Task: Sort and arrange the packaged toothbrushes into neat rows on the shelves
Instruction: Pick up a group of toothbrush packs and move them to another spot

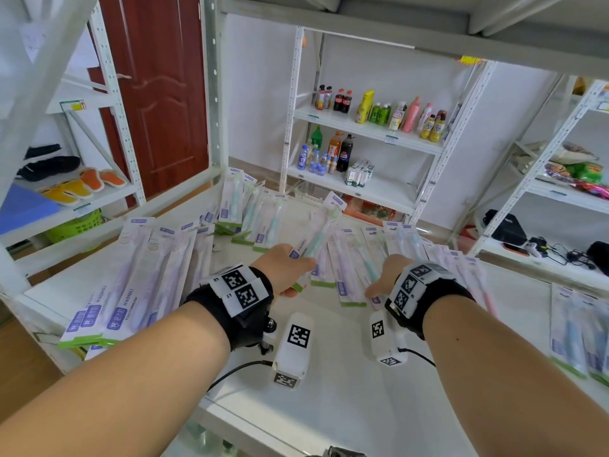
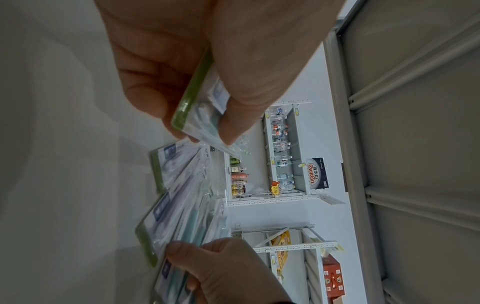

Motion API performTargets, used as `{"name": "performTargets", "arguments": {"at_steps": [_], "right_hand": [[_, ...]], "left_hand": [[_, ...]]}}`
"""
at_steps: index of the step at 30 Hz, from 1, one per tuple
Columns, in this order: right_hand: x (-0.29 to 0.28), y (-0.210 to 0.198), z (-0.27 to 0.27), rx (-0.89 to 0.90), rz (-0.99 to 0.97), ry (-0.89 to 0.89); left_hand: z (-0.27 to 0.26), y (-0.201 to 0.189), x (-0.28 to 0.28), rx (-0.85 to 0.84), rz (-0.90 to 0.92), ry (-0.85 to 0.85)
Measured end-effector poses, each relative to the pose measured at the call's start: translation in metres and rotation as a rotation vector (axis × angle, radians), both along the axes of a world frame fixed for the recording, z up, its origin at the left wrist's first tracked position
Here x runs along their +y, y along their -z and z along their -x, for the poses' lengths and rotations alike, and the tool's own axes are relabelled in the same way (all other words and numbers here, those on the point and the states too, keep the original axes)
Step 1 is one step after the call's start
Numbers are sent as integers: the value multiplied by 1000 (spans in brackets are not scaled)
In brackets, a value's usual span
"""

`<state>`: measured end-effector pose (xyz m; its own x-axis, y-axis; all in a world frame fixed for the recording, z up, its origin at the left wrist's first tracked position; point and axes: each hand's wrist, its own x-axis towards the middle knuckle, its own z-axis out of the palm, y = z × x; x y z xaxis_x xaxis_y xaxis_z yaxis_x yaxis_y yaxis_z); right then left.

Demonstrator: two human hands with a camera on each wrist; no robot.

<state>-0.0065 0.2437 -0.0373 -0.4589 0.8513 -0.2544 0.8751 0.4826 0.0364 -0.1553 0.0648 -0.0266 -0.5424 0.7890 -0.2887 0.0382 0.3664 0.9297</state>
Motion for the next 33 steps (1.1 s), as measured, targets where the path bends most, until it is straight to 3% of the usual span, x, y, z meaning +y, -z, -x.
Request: {"name": "performTargets", "arguments": {"at_steps": [15,26,29,33], "right_hand": [[10,11,6,-15,-54,-90],[5,-2,3,89,36,81],[4,-21,5,247,120,195],[-7,-51,16,744,163,265]], "left_hand": [[-3,-2,12,19,10,-68],[15,-16,8,-21,24,-53],[26,-21,4,-59,19,-51],[45,-29,-3,-64,-9,-57]]}}
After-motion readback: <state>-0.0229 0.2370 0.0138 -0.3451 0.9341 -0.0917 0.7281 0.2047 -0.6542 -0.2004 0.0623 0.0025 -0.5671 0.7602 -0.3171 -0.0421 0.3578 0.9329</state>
